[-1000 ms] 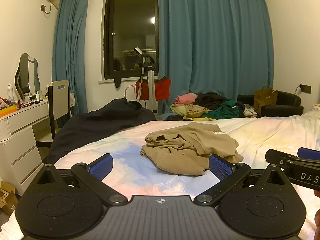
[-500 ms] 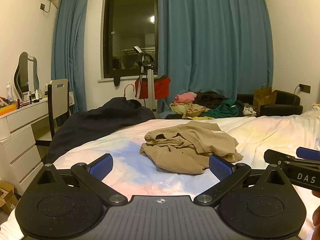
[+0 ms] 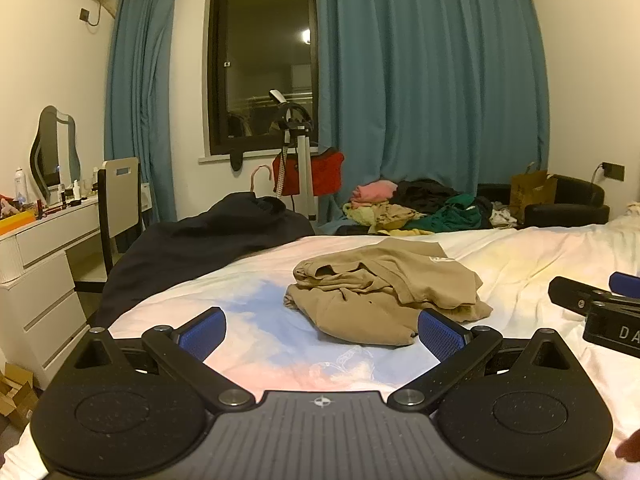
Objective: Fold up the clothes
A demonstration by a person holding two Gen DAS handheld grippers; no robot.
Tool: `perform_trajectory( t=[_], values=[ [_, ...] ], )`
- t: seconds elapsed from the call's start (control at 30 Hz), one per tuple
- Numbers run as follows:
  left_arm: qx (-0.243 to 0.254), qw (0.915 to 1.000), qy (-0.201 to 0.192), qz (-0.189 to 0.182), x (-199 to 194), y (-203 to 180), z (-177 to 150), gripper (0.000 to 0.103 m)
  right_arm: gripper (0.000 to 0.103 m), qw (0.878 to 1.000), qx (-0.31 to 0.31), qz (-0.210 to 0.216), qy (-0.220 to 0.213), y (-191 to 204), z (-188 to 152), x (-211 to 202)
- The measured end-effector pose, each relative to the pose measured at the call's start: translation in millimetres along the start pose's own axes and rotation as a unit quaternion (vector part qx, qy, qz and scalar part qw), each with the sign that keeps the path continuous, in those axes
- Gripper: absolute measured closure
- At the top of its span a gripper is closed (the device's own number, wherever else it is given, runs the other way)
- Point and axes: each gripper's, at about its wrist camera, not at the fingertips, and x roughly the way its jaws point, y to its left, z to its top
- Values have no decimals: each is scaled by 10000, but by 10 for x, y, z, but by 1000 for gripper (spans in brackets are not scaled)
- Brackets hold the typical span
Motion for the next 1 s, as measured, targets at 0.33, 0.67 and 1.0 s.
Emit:
perform_trajectory(
  t=[0.33, 0.67, 1.0],
  values=[
    [1222, 9921, 40, -275, 933, 42, 553, 0, 13, 9983, 548, 212, -3, -126, -63, 63],
    [-1072, 9898, 776, -524, 2440, 520, 390, 1, 13, 9914, 1153, 226, 582, -260, -225, 414],
    [-1008, 9854, 1121, -791, 3368, 428, 165, 79, 13, 9896, 1229, 93, 740, -290, -424, 812]
  ],
)
